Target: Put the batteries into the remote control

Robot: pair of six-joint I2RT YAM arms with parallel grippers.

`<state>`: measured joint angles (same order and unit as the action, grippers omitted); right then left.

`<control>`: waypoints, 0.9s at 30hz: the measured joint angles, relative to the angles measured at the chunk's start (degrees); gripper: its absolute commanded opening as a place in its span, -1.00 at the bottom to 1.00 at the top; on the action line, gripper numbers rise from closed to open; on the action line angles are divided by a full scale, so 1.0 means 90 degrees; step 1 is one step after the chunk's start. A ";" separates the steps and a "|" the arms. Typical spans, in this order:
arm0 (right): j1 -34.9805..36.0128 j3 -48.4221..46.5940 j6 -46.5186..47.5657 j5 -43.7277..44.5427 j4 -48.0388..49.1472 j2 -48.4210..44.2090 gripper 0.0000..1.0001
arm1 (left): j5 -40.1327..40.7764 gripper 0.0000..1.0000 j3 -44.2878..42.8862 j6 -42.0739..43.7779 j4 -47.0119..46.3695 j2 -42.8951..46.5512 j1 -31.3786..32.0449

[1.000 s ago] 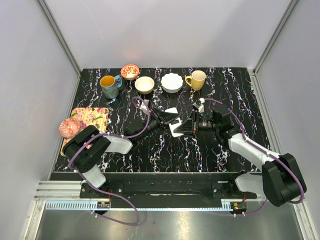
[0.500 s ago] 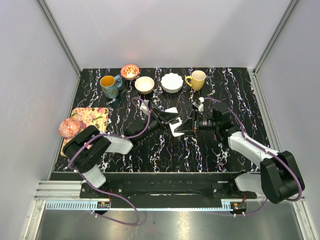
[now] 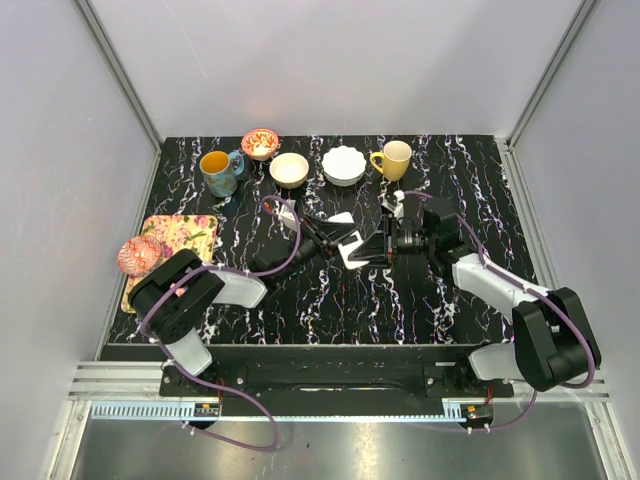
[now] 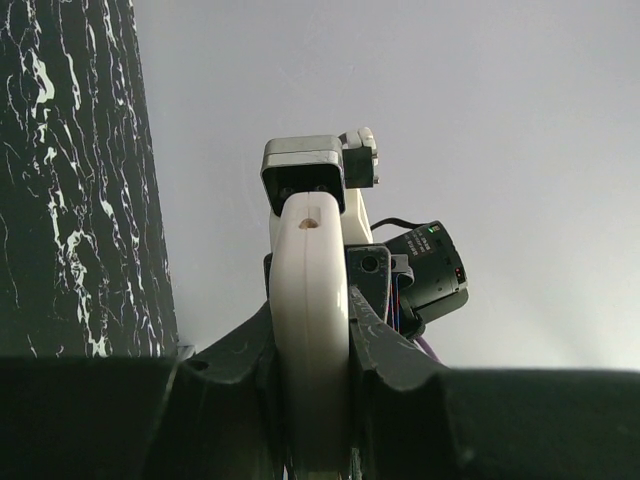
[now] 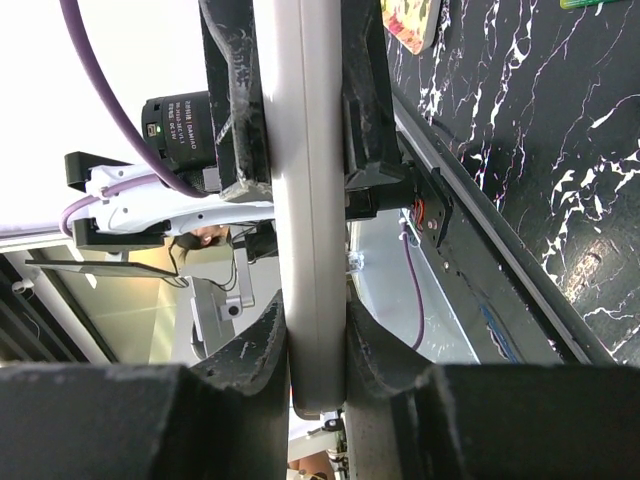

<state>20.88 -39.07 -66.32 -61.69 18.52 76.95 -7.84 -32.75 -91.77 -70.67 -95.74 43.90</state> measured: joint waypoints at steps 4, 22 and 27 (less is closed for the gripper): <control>-0.0032 -0.0097 0.0000 -0.0056 -0.0051 0.0070 -0.41 | 0.0053 -1.00 -0.0046 -0.0017 -0.0019 -0.0041 0.0000; -0.0051 -0.0313 0.0015 0.0117 -0.0197 0.0287 0.01 | -0.0044 -1.00 -0.0146 0.0182 -0.0138 -0.0092 0.0296; -0.0070 -0.0316 0.0138 0.0056 -0.0296 0.0284 0.30 | -0.0051 -1.00 -0.0146 0.0148 -0.0262 -0.0092 0.0291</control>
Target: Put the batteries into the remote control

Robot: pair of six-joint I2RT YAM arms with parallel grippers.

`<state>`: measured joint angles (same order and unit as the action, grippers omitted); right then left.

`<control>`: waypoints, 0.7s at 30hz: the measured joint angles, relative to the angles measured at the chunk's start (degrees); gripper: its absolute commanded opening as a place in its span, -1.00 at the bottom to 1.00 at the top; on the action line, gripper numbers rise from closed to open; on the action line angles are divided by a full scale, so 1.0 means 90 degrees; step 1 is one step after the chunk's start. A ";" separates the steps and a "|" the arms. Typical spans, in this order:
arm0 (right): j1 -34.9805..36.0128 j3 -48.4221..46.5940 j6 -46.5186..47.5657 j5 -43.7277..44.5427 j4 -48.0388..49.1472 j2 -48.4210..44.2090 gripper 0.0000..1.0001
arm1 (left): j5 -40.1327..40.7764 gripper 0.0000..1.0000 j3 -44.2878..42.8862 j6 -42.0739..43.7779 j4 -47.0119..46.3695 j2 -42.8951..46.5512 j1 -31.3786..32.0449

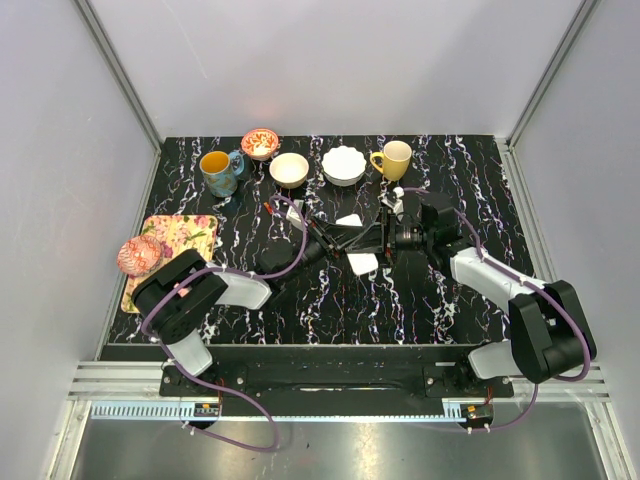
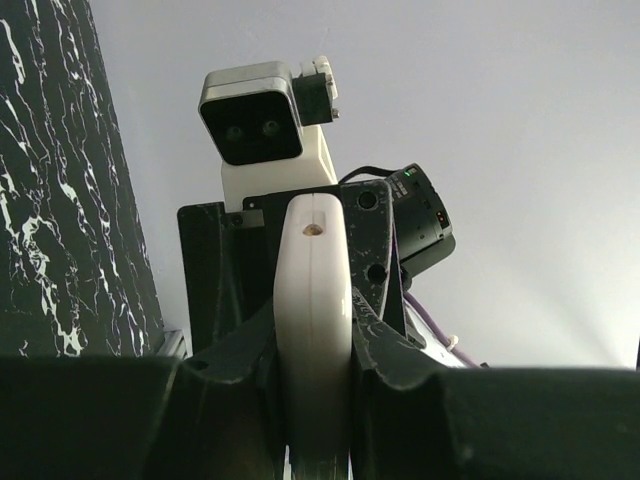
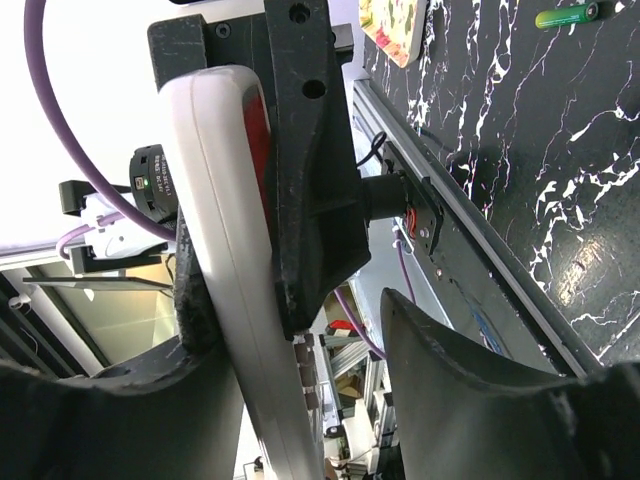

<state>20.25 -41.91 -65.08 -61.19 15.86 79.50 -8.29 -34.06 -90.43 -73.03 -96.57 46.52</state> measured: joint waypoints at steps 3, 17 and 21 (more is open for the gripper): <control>-0.0007 -0.0012 0.0114 -0.0010 -0.0138 -0.0032 0.48 | -0.0034 -1.00 0.0000 -0.0007 -0.0046 0.0000 -0.0007; -0.0075 -0.0702 0.0877 0.0872 -0.0959 -0.0474 0.94 | -0.1775 -1.00 0.0012 0.0112 -0.0029 -0.0165 0.0420; -0.0092 -0.0702 0.1175 0.0913 -0.1207 -0.0746 0.95 | -0.1962 -1.00 0.0083 0.0109 -0.0039 -0.0075 0.0248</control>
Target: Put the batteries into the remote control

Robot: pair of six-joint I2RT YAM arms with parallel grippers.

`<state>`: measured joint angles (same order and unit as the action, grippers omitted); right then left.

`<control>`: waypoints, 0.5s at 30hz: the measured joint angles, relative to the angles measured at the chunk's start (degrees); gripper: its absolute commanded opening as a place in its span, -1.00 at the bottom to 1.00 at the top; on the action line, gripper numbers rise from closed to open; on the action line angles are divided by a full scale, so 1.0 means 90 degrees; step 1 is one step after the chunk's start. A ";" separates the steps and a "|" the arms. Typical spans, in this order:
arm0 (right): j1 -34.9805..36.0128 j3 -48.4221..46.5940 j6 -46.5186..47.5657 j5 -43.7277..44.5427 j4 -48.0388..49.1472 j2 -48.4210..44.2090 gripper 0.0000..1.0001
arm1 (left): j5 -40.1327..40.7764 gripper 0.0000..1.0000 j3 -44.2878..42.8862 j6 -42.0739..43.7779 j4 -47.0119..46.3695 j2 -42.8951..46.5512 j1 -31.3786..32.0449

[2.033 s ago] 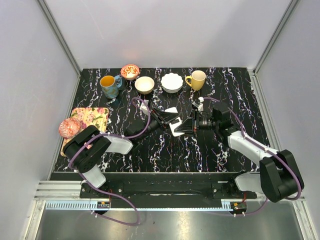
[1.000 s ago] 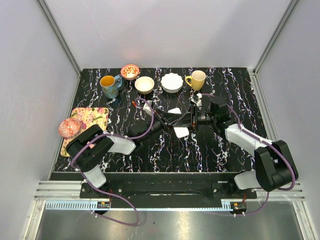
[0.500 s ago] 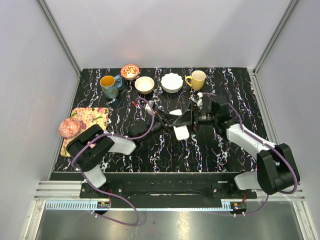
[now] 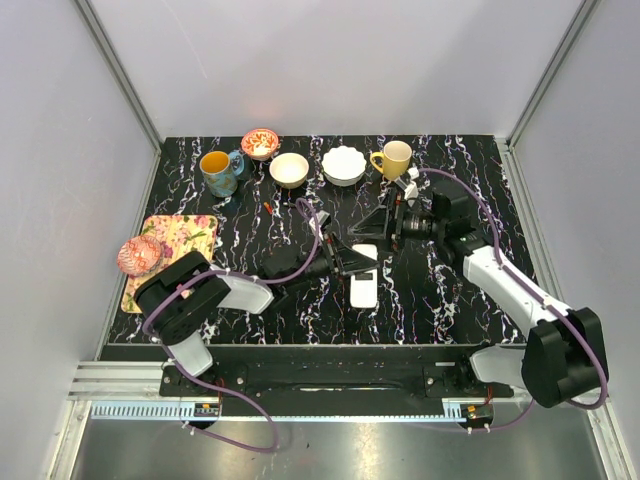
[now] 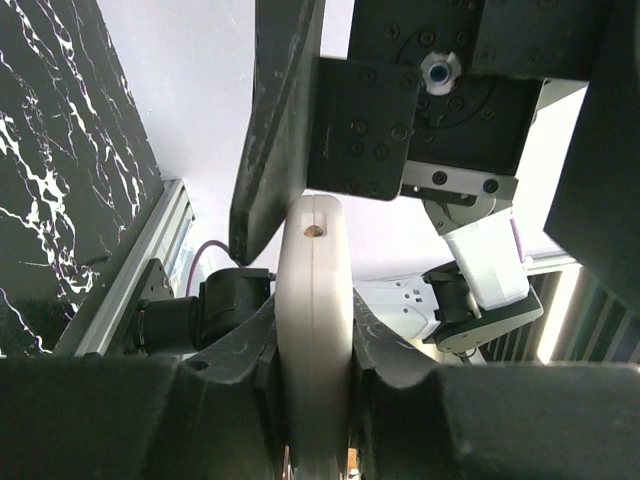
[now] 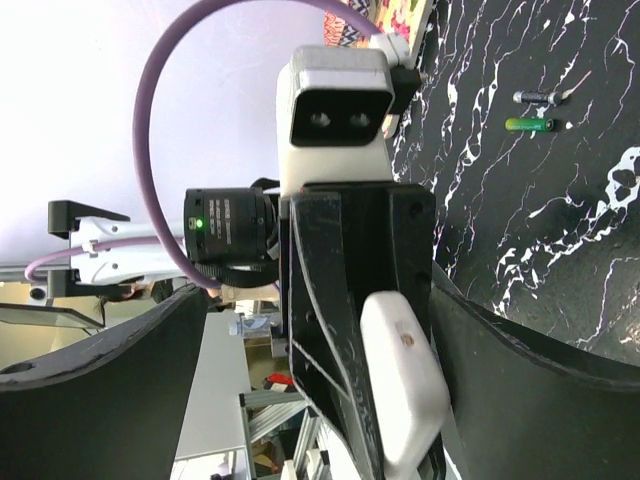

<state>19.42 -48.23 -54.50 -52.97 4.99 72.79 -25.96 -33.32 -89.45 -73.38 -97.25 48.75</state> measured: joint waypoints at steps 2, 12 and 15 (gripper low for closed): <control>0.0000 0.0000 0.0095 -0.0015 -0.0155 -0.0112 0.95 | -0.0041 -1.00 0.0017 -0.0002 0.0000 0.0049 -0.0061; -0.0097 0.0381 0.0641 0.0119 -0.0913 -0.1018 0.96 | -0.0109 -1.00 0.0104 -0.0066 -0.0010 0.0051 -0.0301; -0.0121 0.0483 0.0821 0.0287 -0.1100 -0.1316 0.92 | -0.0095 -1.00 0.0248 -0.0109 -0.0012 0.0056 -0.0432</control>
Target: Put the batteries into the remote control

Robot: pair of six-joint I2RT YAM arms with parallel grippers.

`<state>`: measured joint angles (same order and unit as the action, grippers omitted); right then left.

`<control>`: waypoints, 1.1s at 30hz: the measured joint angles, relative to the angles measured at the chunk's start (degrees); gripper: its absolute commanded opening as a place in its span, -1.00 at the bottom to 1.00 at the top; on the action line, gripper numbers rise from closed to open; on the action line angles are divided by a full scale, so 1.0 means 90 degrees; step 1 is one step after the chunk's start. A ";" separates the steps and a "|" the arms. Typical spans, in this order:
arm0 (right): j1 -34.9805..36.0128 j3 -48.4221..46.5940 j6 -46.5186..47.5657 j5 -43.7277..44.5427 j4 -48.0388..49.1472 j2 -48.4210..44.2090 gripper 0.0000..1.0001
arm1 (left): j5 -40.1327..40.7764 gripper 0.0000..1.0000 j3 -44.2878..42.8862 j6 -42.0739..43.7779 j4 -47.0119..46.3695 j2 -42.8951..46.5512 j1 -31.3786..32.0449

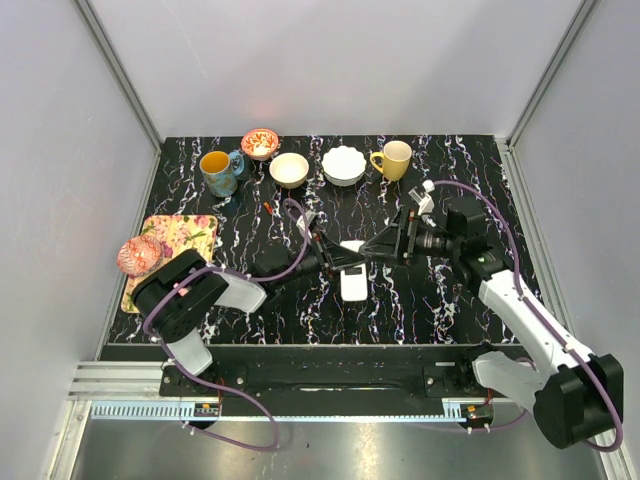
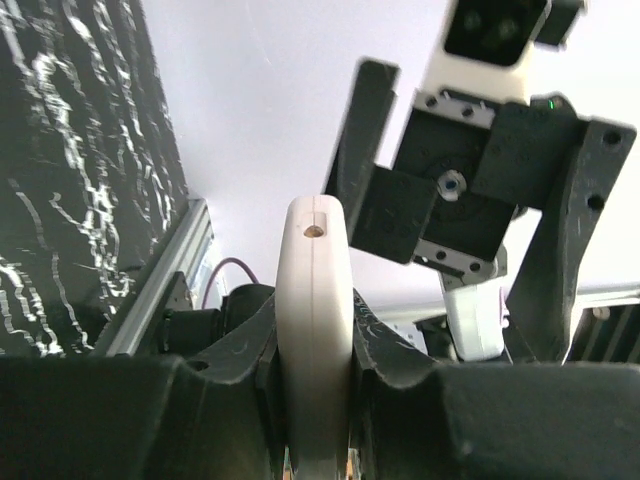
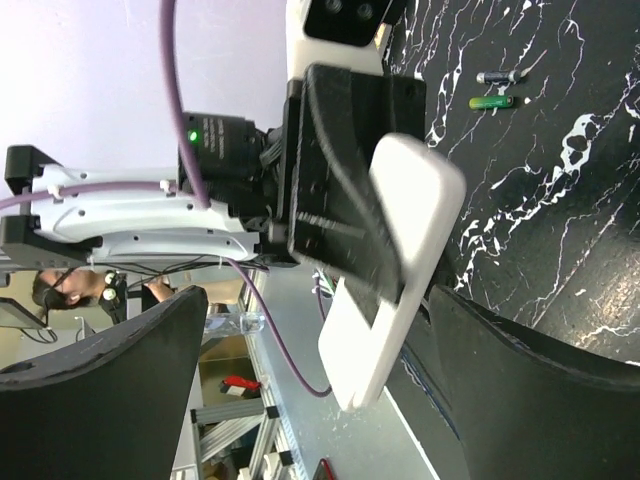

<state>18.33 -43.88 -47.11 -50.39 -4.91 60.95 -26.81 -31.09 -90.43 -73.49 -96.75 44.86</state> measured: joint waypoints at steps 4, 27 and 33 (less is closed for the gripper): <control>-0.0002 0.0117 0.0136 0.0039 -0.0172 -0.0277 0.84 | 0.0223 -1.00 0.0282 -0.0063 0.0032 0.0000 -0.0226; 0.0012 0.0748 -0.0073 -0.0848 0.0532 0.0102 0.53 | 0.0668 -1.00 -0.0716 -0.0097 0.0058 -0.0027 -0.0352; 0.0017 0.0860 -0.0362 -0.0852 0.1069 0.0204 0.34 | 0.0665 -1.00 -0.0792 -0.0095 0.0058 -0.0080 -0.0357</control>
<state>18.48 -36.14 -50.37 -58.06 4.71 62.78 -20.82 -38.22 -91.29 -72.97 -97.47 41.65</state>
